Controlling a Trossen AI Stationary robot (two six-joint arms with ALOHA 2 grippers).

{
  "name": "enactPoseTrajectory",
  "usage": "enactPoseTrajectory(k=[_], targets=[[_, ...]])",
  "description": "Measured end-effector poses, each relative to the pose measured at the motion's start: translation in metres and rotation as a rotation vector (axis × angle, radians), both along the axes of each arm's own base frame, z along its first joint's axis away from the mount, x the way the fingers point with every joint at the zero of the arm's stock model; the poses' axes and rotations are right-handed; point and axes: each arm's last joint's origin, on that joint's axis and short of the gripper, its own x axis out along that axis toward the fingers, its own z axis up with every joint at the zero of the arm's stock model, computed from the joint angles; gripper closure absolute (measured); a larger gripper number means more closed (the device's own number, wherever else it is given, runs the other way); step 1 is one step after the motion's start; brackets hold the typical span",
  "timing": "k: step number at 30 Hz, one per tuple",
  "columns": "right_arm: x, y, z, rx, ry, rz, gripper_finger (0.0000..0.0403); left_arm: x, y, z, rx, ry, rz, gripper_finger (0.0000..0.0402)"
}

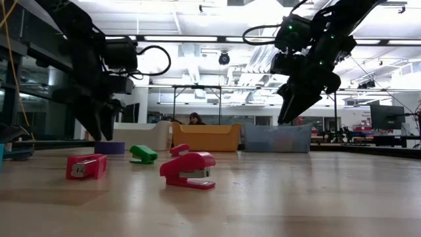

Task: Pick and place Stapler, Stapler remover, tape
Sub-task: Put the purple tape into the gray bin

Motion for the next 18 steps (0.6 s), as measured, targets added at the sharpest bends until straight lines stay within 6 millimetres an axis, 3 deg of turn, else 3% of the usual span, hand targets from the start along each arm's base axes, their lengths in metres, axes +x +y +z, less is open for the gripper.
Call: enactPoseTrajectory(k=[11,14,18], targets=[[0.000,0.000,0.000,0.000,-0.001,0.000,0.0234,0.010,-0.006,-0.015,0.013,0.082,0.002,0.0201],[0.000,0.000,0.000,0.000,-0.001,0.001,0.0234,0.010,-0.006,-0.015,0.015,0.083,0.004,0.0223],[0.000,0.000,0.000,0.000,-0.001,0.001,0.0234,0.010,-0.006,-0.015,0.014,0.082,0.008,0.0281]])
